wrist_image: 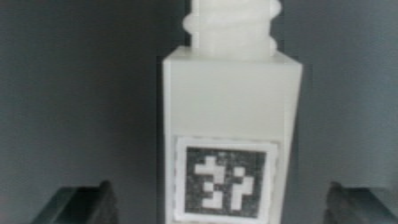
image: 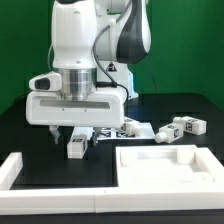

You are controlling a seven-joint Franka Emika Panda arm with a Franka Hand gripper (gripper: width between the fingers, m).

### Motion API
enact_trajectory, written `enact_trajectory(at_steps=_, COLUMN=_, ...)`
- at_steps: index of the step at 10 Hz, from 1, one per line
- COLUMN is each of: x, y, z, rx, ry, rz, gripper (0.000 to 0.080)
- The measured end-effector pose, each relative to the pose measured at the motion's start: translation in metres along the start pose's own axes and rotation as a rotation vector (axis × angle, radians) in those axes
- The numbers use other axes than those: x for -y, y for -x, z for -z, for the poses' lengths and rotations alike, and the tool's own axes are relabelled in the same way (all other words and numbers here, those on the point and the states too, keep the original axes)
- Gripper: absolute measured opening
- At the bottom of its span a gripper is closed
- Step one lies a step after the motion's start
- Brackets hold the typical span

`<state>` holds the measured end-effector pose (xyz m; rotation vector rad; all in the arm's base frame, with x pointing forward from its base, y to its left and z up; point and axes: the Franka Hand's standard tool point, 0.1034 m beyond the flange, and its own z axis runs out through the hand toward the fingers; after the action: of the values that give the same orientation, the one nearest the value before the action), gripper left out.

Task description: Assemble one leg

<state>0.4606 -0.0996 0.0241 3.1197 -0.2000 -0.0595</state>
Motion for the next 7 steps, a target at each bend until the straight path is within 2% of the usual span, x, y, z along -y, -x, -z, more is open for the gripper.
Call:
enact_trajectory(at_steps=1, x=0.002, y=-0.017, z=0.012, rx=0.055, ry=-0.029, rz=-0.007, gripper=0.0637)
enact_trajectory(at_steps=2, x=0.001, y=-0.03, z=0.018, rx=0.127, ry=-0.056, rz=-0.013, gripper=0.0637)
enact_trajectory(at_steps=3, x=0.001, y=-0.04, z=0.02, rx=0.169, ry=-0.068, rz=-0.024, gripper=0.0648)
enact_trajectory(at_steps=4, x=0.007, y=-0.038, z=0.02, rx=0.262, ry=-0.085, rz=-0.039, gripper=0.0648)
enact_trajectory(at_steps=6, x=0.009, y=-0.033, z=0.005, rx=0.42, ry=-0.096, rz=-0.027, gripper=0.0649)
enact_trajectory(at_steps=7, x=0.012, y=-0.03, z=0.006, rx=0.5, ry=-0.109, rz=-0.025, gripper=0.0649)
